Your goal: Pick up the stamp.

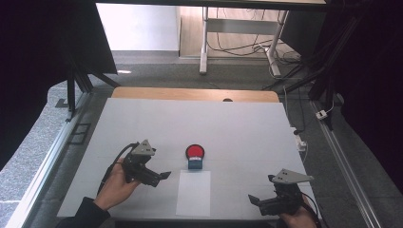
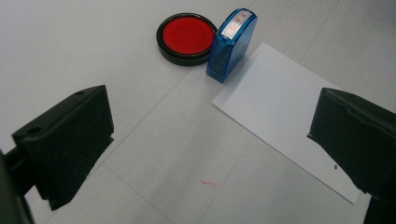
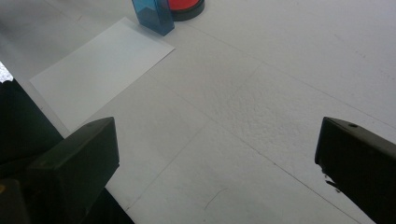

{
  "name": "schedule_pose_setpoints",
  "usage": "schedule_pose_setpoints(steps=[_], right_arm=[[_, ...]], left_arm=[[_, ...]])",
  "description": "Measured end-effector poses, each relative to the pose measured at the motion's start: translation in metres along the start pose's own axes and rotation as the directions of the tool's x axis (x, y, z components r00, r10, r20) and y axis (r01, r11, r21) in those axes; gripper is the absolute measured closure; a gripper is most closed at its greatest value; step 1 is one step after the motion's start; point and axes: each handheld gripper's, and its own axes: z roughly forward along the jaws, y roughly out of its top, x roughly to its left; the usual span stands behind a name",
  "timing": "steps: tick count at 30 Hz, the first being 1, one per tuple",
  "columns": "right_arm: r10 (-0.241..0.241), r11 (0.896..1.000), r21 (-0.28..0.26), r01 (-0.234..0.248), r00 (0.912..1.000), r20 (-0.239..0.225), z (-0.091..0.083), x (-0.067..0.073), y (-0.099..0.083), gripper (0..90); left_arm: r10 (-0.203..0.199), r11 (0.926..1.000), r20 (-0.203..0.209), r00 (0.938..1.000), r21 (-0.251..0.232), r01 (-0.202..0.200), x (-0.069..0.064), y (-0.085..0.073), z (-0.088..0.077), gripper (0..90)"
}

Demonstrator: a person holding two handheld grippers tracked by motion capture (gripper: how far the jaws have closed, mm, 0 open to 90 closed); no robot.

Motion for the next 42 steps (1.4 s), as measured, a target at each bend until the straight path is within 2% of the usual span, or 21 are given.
schedule_pose_setpoints(steps=[10,15,22,26,31,36,38,42], right_arm=[[-0.006,1.000,0.006,0.006,1.0000,-0.002,0.000,0.000,0.000,0.0],[-0.006,1.000,0.003,0.006,1.0000,-0.004,0.000,0.000,0.000,0.0],[-0.007,1.000,0.006,0.007,1.0000,-0.005,0.000,0.001,0.000,0.0],[-0.007,1.000,0.005,0.007,1.0000,-0.007,0.000,0.000,0.000,0.0],[-0.009,1.000,0.007,0.009,0.9999,-0.007,0.000,0.001,0.000,0.0],[-0.012,1.000,0.009,0.012,0.9999,-0.007,0.000,0.000,0.000,0.0],[-0.012,1.000,0.010,0.012,0.9999,-0.008,0.000,0.001,0.000,0.0],[-0.014,1.000,0.009,0.014,0.9999,-0.009,0.000,0.000,0.000,0.0]], left_arm=[[0.042,0.9991,0.060,0.9973,0.004,-0.042,0.008,0.018,0.020,0.0],[0.064,0.9979,0.066,0.9958,0.003,-0.064,0.010,0.027,0.028,0.7],[0.107,0.9939,0.116,0.9875,0.017,-0.109,0.013,0.040,0.044,0.0],[0.140,0.9885,0.131,0.9814,0.039,-0.146,0.011,0.047,0.055,0.0],[0.188,0.9786,0.151,0.9705,0.057,-0.198,0.007,0.056,0.067,0.0],[0.226,0.9668,0.186,0.9563,0.078,-0.243,0.007,0.063,0.081,0.4],[0.244,0.9608,0.193,0.9505,0.086,-0.264,0.006,0.065,0.087,2.2],[0.274,0.9492,0.187,0.9433,0.105,-0.297,0.004,0.067,0.095,9.5]])
